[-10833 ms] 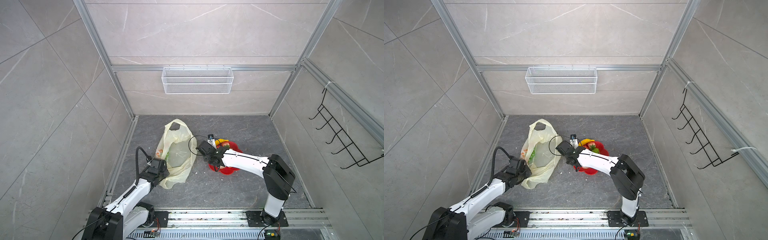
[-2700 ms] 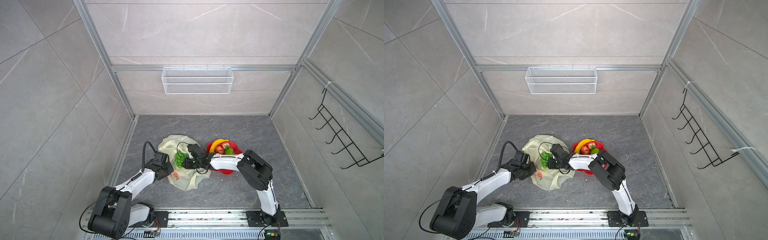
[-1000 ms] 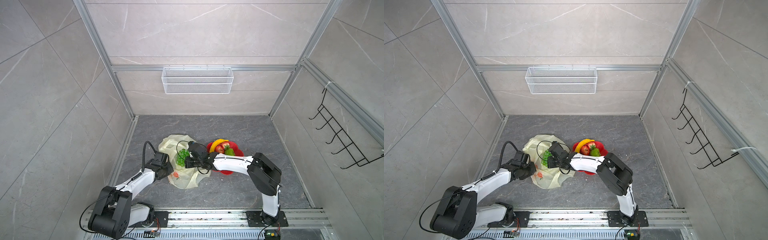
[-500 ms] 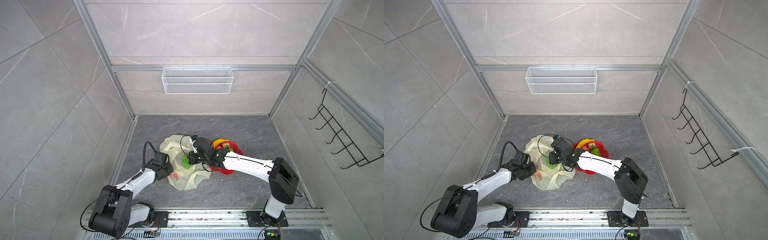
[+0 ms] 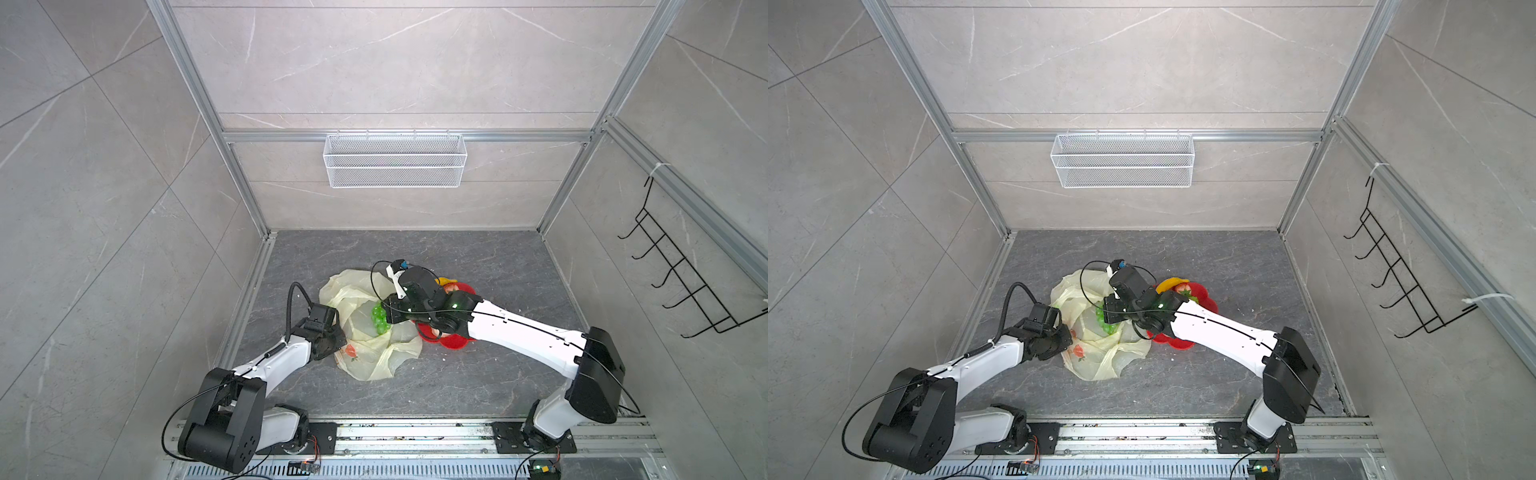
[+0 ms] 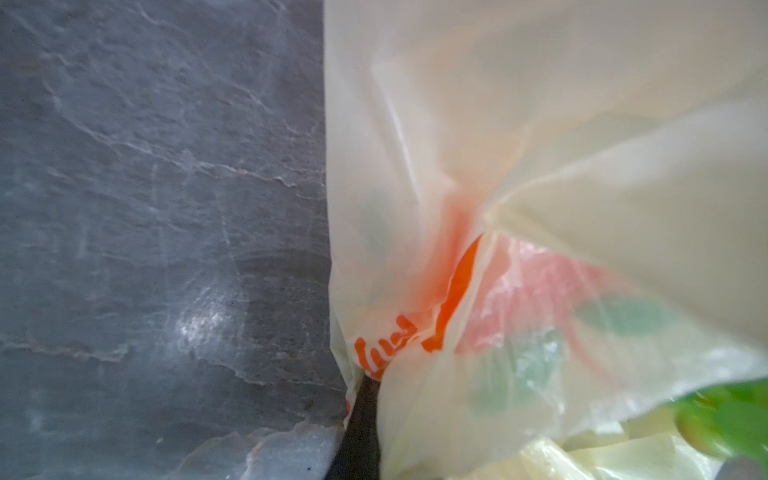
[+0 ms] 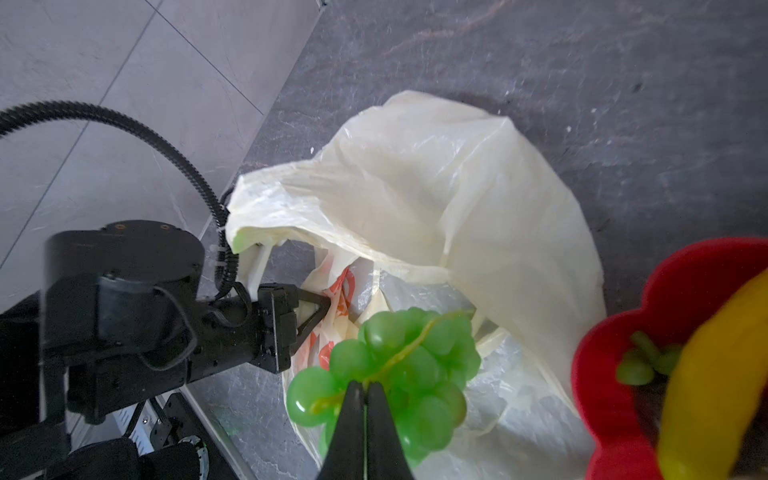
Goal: Take the fake fruits out of the plastic bag
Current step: 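Lift the green grapes out of the bag and carry them over the red bowl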
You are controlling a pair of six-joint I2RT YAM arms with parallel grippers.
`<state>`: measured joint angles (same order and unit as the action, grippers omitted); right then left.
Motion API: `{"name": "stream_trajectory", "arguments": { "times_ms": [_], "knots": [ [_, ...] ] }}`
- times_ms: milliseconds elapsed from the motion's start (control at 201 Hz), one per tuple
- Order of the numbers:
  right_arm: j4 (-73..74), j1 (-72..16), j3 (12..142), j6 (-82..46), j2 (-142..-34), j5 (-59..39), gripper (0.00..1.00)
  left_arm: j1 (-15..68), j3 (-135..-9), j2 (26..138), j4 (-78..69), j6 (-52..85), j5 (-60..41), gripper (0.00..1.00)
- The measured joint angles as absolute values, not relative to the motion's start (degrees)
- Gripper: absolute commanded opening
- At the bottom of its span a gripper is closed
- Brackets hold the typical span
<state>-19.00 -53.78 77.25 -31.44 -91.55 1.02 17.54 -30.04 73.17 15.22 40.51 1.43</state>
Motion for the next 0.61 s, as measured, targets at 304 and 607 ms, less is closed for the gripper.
{"name": "stream_trajectory", "arguments": {
  "times_ms": [304,607],
  "knots": [
    [-23.79,-49.8,78.76,-30.37,-83.66,1.76,0.0,17.54,-30.04,73.19,15.22,40.51,1.52,0.02],
    [-30.74,-46.13,78.76,-29.69,-75.92,3.92,0.0,17.54,-30.04,73.19,15.22,40.51,1.61,0.02]
  ]
}}
